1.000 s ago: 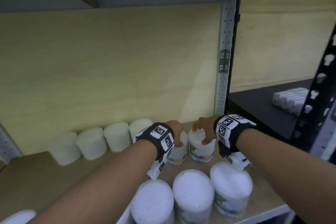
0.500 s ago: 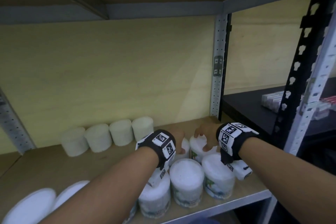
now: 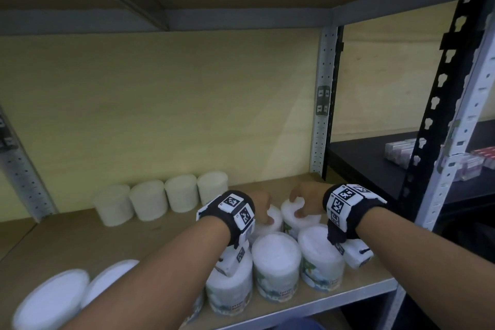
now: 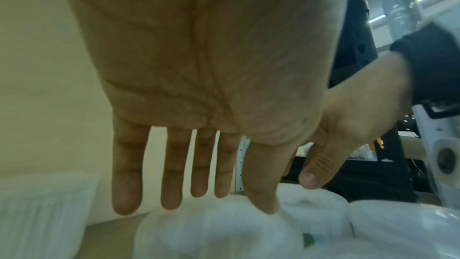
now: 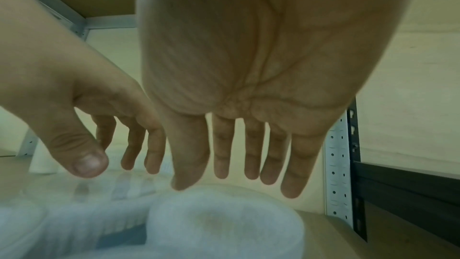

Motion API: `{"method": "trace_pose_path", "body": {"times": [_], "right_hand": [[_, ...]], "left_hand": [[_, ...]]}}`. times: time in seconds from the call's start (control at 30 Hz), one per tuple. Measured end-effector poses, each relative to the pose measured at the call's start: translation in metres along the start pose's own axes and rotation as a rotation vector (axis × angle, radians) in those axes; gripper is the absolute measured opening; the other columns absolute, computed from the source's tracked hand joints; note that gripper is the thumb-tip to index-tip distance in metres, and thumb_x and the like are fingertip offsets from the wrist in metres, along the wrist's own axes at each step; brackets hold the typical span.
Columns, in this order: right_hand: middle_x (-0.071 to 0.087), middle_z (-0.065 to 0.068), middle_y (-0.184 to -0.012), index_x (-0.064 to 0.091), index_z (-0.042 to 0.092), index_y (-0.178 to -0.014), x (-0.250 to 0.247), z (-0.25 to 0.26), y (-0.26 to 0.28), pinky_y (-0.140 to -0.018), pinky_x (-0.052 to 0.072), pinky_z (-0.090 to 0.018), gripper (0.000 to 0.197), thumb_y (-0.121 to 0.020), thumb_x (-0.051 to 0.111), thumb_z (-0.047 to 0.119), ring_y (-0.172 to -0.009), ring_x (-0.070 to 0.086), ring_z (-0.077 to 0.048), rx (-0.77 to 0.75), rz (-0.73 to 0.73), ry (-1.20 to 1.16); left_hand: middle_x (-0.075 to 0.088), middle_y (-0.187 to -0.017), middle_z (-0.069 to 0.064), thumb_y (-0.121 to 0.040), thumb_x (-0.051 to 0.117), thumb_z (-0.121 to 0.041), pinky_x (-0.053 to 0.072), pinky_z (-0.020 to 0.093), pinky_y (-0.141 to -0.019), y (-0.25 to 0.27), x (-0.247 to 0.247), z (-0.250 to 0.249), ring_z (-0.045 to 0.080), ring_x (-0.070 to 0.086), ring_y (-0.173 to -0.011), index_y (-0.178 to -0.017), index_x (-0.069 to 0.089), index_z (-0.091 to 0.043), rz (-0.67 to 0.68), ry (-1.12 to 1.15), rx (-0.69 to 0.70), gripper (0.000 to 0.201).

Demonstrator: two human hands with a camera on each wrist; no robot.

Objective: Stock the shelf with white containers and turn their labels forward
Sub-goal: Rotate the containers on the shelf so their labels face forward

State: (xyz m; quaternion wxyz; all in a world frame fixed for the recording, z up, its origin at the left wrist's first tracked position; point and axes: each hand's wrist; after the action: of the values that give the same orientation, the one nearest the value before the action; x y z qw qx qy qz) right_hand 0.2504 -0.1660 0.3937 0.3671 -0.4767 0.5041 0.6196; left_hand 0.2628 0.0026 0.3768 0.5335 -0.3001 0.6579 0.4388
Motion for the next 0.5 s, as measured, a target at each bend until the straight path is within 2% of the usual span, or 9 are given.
{"method": "trace_pose_path", "body": {"times": [0.1, 0.2, 0.27, 0.3, 0.37, 0.43, 0.5], "right_hand": [[0.053, -0.003, -0.137, 0.052, 0.019, -0.132, -0.006, 0.004, -0.005, -0.106, 0.042, -0.034, 0.046, -0.09, 0.058, 0.036, -0.124, 0.051, -0.022, -0.003, -0.057, -0.009], [0.047, -0.005, -0.141, 0.051, 0.014, -0.133, -0.011, 0.014, -0.012, -0.106, 0.04, -0.031, 0.043, -0.093, 0.056, 0.028, -0.128, 0.047, -0.023, -0.007, -0.078, -0.074], [0.046, -0.008, -0.141, 0.052, 0.012, -0.133, -0.014, 0.023, -0.019, -0.104, 0.039, -0.03, 0.041, -0.093, 0.054, 0.024, -0.128, 0.046, -0.023, -0.009, -0.095, -0.097], [0.046, -0.008, -0.14, 0.052, 0.012, -0.132, -0.016, 0.028, -0.023, -0.103, 0.04, -0.031, 0.041, -0.094, 0.054, 0.024, -0.127, 0.046, -0.024, -0.007, -0.104, -0.096], [0.048, -0.01, -0.138, 0.051, 0.01, -0.132, -0.02, 0.039, -0.034, -0.103, 0.042, -0.032, 0.041, -0.094, 0.053, 0.024, -0.125, 0.048, -0.026, 0.003, -0.104, -0.074], [0.051, -0.012, -0.136, 0.053, 0.007, -0.131, -0.025, 0.053, -0.045, -0.103, 0.044, -0.034, 0.04, -0.094, 0.053, 0.023, -0.123, 0.052, -0.028, 0.009, -0.093, -0.051], [0.052, -0.012, -0.135, 0.054, 0.007, -0.129, -0.029, 0.067, -0.055, -0.102, 0.044, -0.034, 0.04, -0.094, 0.052, 0.024, -0.122, 0.052, -0.028, -0.006, -0.099, -0.039]], "left_hand": [[0.059, -0.117, 0.014, -0.09, 0.06, -0.031, 0.042, 0.029, -0.076, 0.001, -0.007, 0.015, 0.019, 0.048, -0.088, -0.115, 0.055, -0.002, -0.005, 0.009, -0.011, 0.039], [0.058, -0.124, 0.016, -0.09, 0.059, -0.025, 0.044, 0.032, -0.077, 0.006, -0.015, 0.033, 0.02, 0.051, -0.092, -0.122, 0.054, 0.002, 0.028, 0.004, -0.056, 0.042], [0.058, -0.118, 0.014, -0.09, 0.057, -0.019, 0.044, 0.031, -0.076, 0.009, -0.019, 0.049, 0.023, 0.055, -0.097, -0.112, 0.057, 0.001, 0.014, 0.007, -0.08, 0.03], [0.056, -0.115, 0.012, -0.09, 0.056, -0.017, 0.044, 0.031, -0.077, 0.011, -0.02, 0.058, 0.023, 0.055, -0.098, -0.109, 0.056, -0.003, -0.005, 0.008, -0.09, 0.023], [0.053, -0.119, 0.011, -0.091, 0.056, -0.018, 0.043, 0.029, -0.081, 0.017, -0.02, 0.079, 0.02, 0.052, -0.101, -0.114, 0.054, -0.006, -0.04, 0.025, -0.124, 0.026], [0.048, -0.136, 0.01, -0.092, 0.056, -0.025, 0.043, 0.029, -0.092, 0.024, -0.018, 0.102, 0.022, 0.051, -0.115, -0.133, 0.047, -0.007, -0.077, 0.08, -0.163, 0.045], [0.042, -0.143, 0.009, -0.092, 0.056, -0.029, 0.041, 0.031, -0.099, 0.032, -0.017, 0.123, 0.024, 0.047, -0.126, -0.14, 0.039, -0.01, -0.111, 0.127, -0.206, 0.055]]}}
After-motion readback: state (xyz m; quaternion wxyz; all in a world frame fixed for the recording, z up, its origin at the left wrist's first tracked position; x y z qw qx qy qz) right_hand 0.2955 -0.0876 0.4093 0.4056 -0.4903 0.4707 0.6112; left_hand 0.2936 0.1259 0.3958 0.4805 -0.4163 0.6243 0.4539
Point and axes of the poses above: each hand's wrist, its own y-axis away from the middle knuckle, its own x-axis out of the palm, z = x × y
